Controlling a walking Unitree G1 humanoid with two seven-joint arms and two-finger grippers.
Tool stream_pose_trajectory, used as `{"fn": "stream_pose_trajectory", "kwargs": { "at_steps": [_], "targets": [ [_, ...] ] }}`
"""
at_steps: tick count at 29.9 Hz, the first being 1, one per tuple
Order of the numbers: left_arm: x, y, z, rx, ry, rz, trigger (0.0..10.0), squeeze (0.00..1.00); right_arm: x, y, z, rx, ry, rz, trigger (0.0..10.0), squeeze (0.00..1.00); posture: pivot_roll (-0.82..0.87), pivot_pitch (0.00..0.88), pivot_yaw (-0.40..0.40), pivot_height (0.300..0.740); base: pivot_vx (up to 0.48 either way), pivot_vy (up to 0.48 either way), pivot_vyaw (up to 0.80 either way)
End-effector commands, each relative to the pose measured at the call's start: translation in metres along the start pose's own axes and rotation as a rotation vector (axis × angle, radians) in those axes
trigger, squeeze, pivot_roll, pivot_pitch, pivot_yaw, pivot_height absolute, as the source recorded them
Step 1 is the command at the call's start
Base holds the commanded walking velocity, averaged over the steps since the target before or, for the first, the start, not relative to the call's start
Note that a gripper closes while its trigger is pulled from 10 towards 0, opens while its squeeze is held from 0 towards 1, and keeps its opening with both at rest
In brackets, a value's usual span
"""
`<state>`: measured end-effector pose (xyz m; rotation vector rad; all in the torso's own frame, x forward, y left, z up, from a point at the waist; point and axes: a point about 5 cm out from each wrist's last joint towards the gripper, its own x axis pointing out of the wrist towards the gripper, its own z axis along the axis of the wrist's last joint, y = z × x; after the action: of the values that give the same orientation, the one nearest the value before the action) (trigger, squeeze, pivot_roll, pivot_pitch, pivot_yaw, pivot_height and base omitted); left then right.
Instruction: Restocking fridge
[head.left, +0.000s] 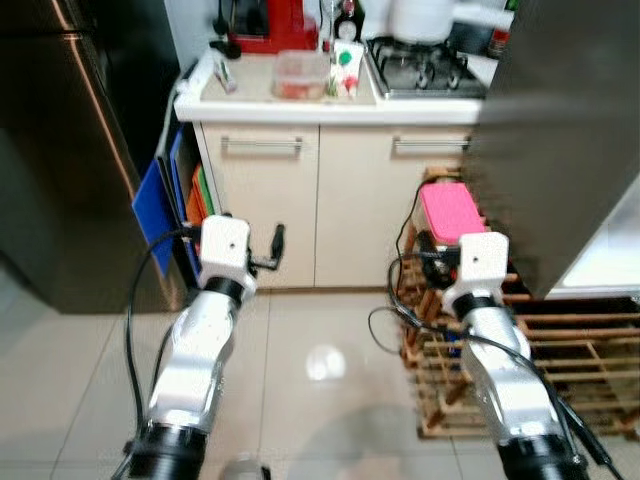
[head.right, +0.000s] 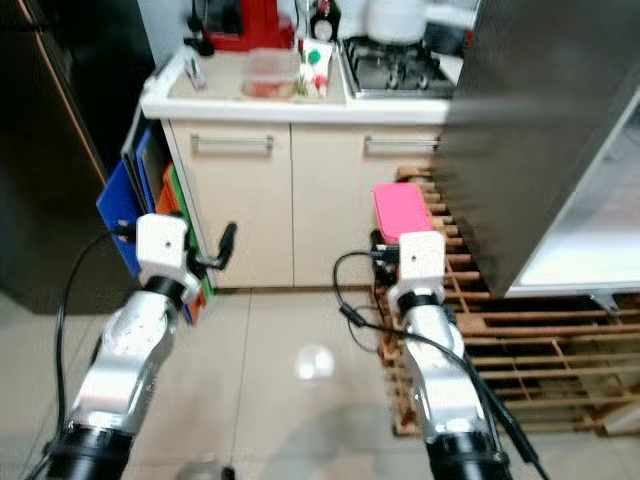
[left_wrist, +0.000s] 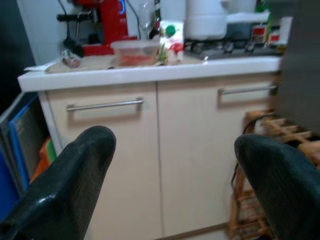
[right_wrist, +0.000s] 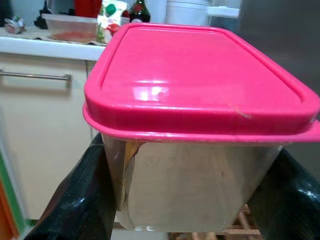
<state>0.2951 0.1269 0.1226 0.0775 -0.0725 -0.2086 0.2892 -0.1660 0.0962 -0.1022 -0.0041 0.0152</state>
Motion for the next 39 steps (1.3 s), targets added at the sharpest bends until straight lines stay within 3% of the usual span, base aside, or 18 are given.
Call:
{"fn": "stream_pose_trajectory", "kwargs": {
  "at_steps": [1,14,28,39],
  "targets": [
    [0.0002,0.003,0.0028,0.018,-0.015,-0.004,10.0,0.0,0.0039,0.0037,0.0048,0.0,-0.019,0.016,0.0,0.0,-0.01,0.0,-0.019,0.74,0.0,-0.48,0.0],
    [0.0031,0.002,0.0044,0.033,-0.034,-0.017,10.0,0.0,0.0063,0.0047,0.0034,-0.002,-0.019,0.027,0.0,0.0,-0.01,0.0,-0.02,0.74,0.0,-0.48,0.0],
    [0.0026,0.0005,0.0023,0.034,-0.027,-0.02,10.0,0.0,0.0044,0.0053,0.0009,-0.002,-0.014,0.028,0.0,0.0,-0.01,0.0,-0.014,0.74,0.0,0.0,0.0],
    [0.0038,0.0043,-0.0006,0.038,-0.002,0.008,10.0,0.0,0.005,0.0085,0.001,0.0,-0.012,0.04,0.0,0.0,-0.01,0.0,-0.008,0.74,0.0,-0.479,0.0]
  ]
}}
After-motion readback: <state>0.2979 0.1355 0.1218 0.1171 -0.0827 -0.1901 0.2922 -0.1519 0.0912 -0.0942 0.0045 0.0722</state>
